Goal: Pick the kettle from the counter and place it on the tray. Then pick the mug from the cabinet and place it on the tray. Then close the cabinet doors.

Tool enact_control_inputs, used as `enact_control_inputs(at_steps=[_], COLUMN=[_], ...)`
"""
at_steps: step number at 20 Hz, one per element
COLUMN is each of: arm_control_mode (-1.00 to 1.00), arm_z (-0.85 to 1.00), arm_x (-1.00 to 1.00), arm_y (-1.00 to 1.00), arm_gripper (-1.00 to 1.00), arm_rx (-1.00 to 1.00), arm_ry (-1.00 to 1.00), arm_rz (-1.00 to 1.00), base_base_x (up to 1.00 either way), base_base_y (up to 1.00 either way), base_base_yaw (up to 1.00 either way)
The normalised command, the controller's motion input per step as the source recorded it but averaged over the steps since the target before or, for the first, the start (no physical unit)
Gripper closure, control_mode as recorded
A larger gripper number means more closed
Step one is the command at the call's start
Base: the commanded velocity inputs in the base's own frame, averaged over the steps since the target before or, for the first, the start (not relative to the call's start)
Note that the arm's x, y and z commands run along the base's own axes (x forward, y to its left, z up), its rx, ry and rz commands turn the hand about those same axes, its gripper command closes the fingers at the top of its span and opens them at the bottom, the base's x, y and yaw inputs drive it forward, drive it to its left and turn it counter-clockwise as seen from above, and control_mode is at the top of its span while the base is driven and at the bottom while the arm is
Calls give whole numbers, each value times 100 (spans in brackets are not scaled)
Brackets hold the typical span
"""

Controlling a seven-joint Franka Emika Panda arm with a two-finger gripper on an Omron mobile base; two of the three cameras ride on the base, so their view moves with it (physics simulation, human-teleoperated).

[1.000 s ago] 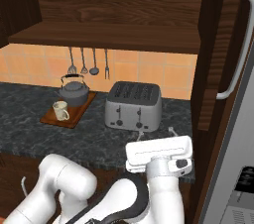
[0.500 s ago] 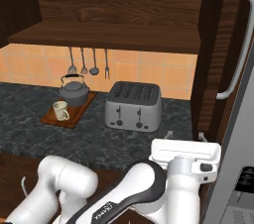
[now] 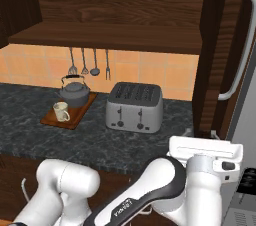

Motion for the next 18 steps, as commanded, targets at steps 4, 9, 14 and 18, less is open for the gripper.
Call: enact_control_inputs(at_steps=[4, 9, 14, 18], arm_control_mode=[-100, -100, -100, -100], arm_z=[24, 34, 47, 40], arm_x=[-7, -34, -26, -14], arm_y=[-13, -1, 11, 16], arm_gripper=[-100, -100, -100, -100], arm_rx=[0, -1, -7, -11], arm_ry=[0, -3, -11, -6], arm_rz=[0, 0, 0, 5], base_base_x=[0, 0, 0, 0], base_base_y=[0, 0, 0, 0], base_base_yaw=[0, 0, 0, 0])
